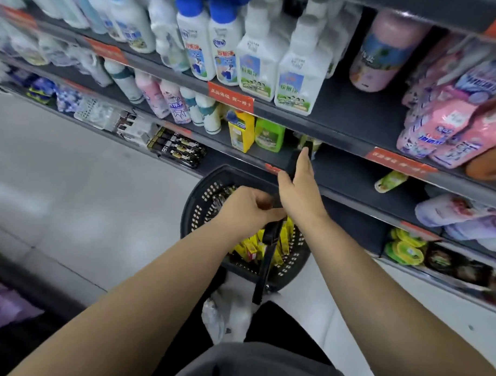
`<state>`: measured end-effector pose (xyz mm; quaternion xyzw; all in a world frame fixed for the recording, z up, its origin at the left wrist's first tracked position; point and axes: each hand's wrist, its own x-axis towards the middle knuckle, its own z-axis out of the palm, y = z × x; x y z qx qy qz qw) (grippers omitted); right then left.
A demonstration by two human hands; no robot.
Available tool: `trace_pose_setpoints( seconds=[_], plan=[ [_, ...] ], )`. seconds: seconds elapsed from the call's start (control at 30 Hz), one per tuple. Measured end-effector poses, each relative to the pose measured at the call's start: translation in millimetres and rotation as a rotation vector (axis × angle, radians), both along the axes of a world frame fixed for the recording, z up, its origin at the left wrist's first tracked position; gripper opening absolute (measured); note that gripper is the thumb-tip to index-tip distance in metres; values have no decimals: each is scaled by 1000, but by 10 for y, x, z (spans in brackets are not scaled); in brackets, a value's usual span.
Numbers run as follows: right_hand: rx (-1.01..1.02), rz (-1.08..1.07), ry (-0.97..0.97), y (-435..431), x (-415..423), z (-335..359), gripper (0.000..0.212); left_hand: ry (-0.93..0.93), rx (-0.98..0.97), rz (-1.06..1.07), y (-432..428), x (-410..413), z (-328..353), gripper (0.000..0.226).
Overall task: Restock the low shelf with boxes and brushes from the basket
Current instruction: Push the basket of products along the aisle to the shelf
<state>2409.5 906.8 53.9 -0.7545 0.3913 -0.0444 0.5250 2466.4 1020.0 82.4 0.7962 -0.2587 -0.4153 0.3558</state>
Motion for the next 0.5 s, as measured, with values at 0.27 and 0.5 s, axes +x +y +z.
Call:
trace_pose_setpoints(
  seconds=[0.27,0.5],
  plan=[
    [-87,218,116,492,858,-180,79,295,123,111,545,1051,-224,18],
    [-13,256,219,1500,1739,-1050,69,350,309,51,1182,2407,-1003,11]
  ],
)
